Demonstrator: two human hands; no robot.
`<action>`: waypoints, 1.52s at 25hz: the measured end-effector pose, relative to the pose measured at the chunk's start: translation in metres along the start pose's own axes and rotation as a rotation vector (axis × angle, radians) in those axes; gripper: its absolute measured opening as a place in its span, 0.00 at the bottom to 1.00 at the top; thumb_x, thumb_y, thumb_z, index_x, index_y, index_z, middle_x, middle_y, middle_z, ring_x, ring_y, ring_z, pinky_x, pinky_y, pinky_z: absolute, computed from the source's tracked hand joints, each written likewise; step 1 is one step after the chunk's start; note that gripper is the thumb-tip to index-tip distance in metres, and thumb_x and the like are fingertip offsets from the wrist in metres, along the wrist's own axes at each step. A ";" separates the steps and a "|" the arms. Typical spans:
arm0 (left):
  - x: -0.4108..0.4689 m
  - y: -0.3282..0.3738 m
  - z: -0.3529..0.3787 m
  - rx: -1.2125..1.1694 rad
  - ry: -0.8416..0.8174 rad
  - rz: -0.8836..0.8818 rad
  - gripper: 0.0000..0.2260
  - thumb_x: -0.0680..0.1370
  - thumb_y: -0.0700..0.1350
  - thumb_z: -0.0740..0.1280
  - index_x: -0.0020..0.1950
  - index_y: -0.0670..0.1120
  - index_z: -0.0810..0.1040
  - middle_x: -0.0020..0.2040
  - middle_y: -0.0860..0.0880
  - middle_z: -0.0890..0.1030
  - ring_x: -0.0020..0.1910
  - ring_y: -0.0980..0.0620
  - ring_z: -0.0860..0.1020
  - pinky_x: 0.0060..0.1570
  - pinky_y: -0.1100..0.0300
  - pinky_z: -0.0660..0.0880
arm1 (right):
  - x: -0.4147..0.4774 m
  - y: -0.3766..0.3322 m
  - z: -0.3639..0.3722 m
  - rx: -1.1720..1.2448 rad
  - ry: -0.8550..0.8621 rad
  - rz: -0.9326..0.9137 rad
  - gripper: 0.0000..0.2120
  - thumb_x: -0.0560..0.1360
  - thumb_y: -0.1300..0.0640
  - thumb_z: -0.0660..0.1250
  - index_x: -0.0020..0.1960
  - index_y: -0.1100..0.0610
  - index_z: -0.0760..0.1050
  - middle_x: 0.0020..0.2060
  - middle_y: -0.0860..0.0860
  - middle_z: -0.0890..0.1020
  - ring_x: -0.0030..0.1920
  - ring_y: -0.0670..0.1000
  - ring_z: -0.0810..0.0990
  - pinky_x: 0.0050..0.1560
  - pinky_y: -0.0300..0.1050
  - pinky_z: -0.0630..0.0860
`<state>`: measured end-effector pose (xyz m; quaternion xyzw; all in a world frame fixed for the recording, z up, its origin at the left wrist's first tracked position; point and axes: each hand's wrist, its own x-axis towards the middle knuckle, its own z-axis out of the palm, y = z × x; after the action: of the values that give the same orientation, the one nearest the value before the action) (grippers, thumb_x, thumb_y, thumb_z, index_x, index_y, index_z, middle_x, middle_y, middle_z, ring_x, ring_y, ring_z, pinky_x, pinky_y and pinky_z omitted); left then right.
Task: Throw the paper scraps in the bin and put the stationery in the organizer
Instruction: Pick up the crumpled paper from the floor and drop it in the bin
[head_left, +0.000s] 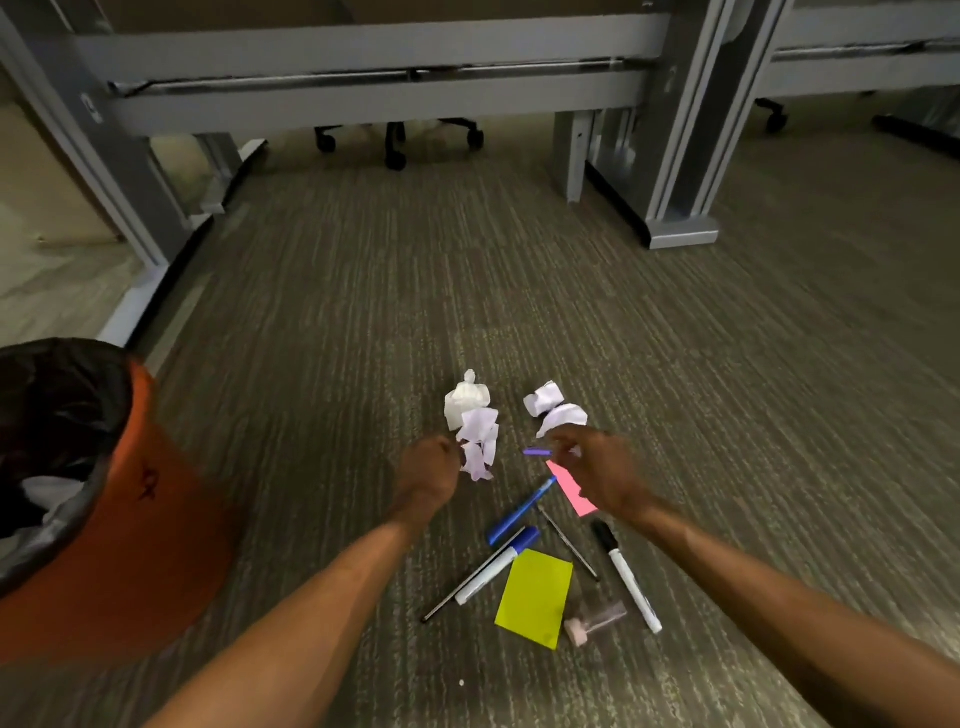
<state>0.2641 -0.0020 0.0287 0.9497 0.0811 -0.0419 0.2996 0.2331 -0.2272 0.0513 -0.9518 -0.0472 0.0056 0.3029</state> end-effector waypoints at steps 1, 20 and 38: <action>0.005 -0.001 0.004 -0.016 0.026 -0.054 0.14 0.82 0.46 0.60 0.55 0.41 0.83 0.57 0.40 0.83 0.56 0.41 0.80 0.52 0.54 0.74 | 0.008 0.002 0.008 0.047 0.033 -0.007 0.07 0.77 0.60 0.67 0.54 0.57 0.82 0.49 0.56 0.84 0.46 0.58 0.83 0.45 0.36 0.73; 0.046 -0.016 0.070 -0.115 -0.093 -0.049 0.19 0.79 0.46 0.68 0.69 0.41 0.72 0.64 0.42 0.78 0.61 0.44 0.78 0.59 0.54 0.74 | 0.106 -0.002 0.120 -0.035 -0.052 0.214 0.13 0.79 0.51 0.64 0.60 0.54 0.78 0.54 0.54 0.83 0.54 0.57 0.82 0.50 0.51 0.77; 0.078 -0.008 0.045 -0.015 0.163 0.046 0.11 0.81 0.43 0.65 0.62 0.41 0.74 0.60 0.41 0.79 0.58 0.43 0.79 0.55 0.51 0.74 | 0.089 0.068 0.029 -0.113 0.273 0.229 0.10 0.77 0.51 0.60 0.54 0.52 0.77 0.45 0.60 0.85 0.45 0.64 0.82 0.42 0.51 0.75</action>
<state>0.3383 -0.0116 -0.0226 0.9493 0.0839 0.0431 0.3000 0.3261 -0.2572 -0.0103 -0.9584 0.1028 -0.0918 0.2499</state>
